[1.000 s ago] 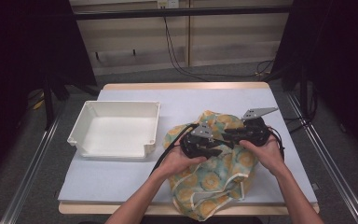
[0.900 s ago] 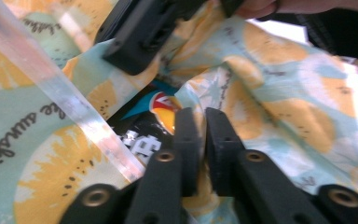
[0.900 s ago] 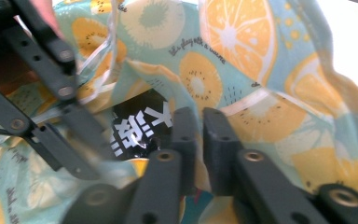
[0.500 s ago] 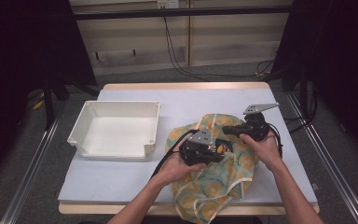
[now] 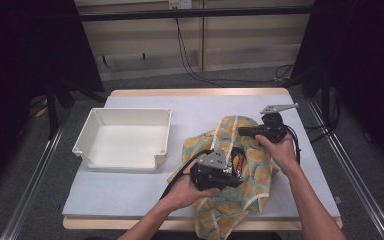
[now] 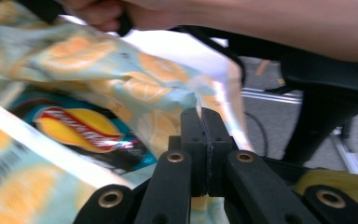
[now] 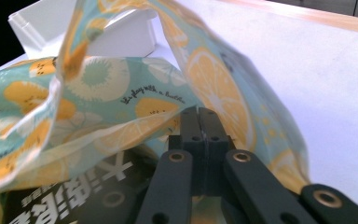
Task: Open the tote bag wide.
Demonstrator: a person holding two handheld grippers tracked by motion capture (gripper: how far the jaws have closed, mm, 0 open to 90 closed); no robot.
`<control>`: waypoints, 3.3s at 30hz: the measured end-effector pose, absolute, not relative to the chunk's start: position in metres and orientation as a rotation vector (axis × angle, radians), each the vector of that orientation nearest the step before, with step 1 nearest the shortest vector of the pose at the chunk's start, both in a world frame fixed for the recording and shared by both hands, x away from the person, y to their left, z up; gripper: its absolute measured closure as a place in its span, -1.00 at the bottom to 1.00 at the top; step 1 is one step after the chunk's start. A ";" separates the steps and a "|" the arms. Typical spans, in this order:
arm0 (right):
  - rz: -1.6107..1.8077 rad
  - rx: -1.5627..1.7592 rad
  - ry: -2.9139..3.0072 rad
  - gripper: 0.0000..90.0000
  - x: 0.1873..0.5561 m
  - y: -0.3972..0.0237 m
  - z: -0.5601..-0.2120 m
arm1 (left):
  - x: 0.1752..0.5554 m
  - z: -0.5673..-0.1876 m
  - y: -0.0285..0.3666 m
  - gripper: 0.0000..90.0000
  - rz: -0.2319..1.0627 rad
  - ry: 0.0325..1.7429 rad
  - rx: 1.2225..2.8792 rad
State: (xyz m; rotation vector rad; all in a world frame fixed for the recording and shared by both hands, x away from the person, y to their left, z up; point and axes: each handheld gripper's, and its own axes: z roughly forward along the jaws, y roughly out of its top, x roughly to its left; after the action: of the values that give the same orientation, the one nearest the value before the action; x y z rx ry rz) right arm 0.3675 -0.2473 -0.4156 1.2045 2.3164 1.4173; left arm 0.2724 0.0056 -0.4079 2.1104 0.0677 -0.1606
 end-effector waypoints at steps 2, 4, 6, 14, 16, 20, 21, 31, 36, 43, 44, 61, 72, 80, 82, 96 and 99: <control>1.407 1.210 2.310 1.00 0.371 -0.249 -0.415 | 0.266 -0.407 0.006 1.00 -0.162 0.059 2.118; 1.408 1.218 2.295 1.00 0.373 -0.249 -0.414 | 0.261 -0.407 0.006 1.00 -0.173 0.034 2.111; 1.403 1.225 2.287 1.00 0.376 -0.249 -0.412 | 0.255 -0.406 0.007 1.00 -0.176 0.023 2.111; 1.329 1.226 2.313 1.00 0.388 -0.246 -0.414 | 0.233 -0.410 0.013 1.00 -0.208 -0.025 2.117; 1.309 1.230 2.311 1.00 0.392 -0.245 -0.414 | 0.229 -0.412 0.014 1.00 -0.210 -0.034 2.125; 1.306 1.252 2.288 1.00 0.400 -0.246 -0.414 | 0.222 -0.415 0.017 1.00 -0.213 -0.049 2.131; 1.306 1.252 2.288 1.00 0.400 -0.246 -0.414 | 0.222 -0.415 0.017 1.00 -0.213 -0.049 2.131; 1.261 1.286 2.269 1.00 0.412 -0.244 -0.420 | 0.217 -0.428 0.025 1.00 -0.212 -0.052 2.144; 1.302 1.244 2.309 0.99 0.405 -0.238 -0.420 | 0.222 -0.433 0.025 0.86 -0.207 -0.017 2.136; 1.347 1.231 2.290 0.54 0.392 -0.244 -0.414 | 0.228 -0.429 0.029 0.59 -0.169 0.043 2.105; 1.355 1.229 2.284 0.50 0.389 -0.246 -0.413 | 0.229 -0.427 0.031 0.56 -0.163 0.050 2.098; 1.423 1.156 2.230 0.06 0.325 -0.257 -0.394 | 0.232 -0.420 0.040 0.01 -0.109 0.127 2.068; 1.480 1.098 2.254 -0.09 0.286 -0.243 -0.387 | 0.228 -0.418 0.052 0.12 -0.097 0.190 2.007; 1.499 1.015 2.302 0.13 0.265 -0.230 -0.385 | 0.233 -0.408 0.053 -0.01 -0.087 0.191 1.974; 1.491 1.008 2.315 0.13 0.262 -0.225 -0.389 | 0.236 -0.406 0.054 0.08 -0.064 0.193 1.962; 1.353 1.028 2.361 -0.19 0.260 -0.212 -0.413 | 0.285 -0.417 0.051 0.00 0.068 0.371 1.978; 1.333 1.040 2.368 -0.22 0.262 -0.210 -0.417 | 0.288 -0.421 0.048 -0.06 0.065 0.372 1.987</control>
State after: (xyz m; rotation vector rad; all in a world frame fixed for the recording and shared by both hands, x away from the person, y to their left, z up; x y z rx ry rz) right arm 0.2621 -0.2104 -0.4174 1.0400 2.3681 1.3329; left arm 0.2876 0.0475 -0.4207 1.9867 0.3723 0.0650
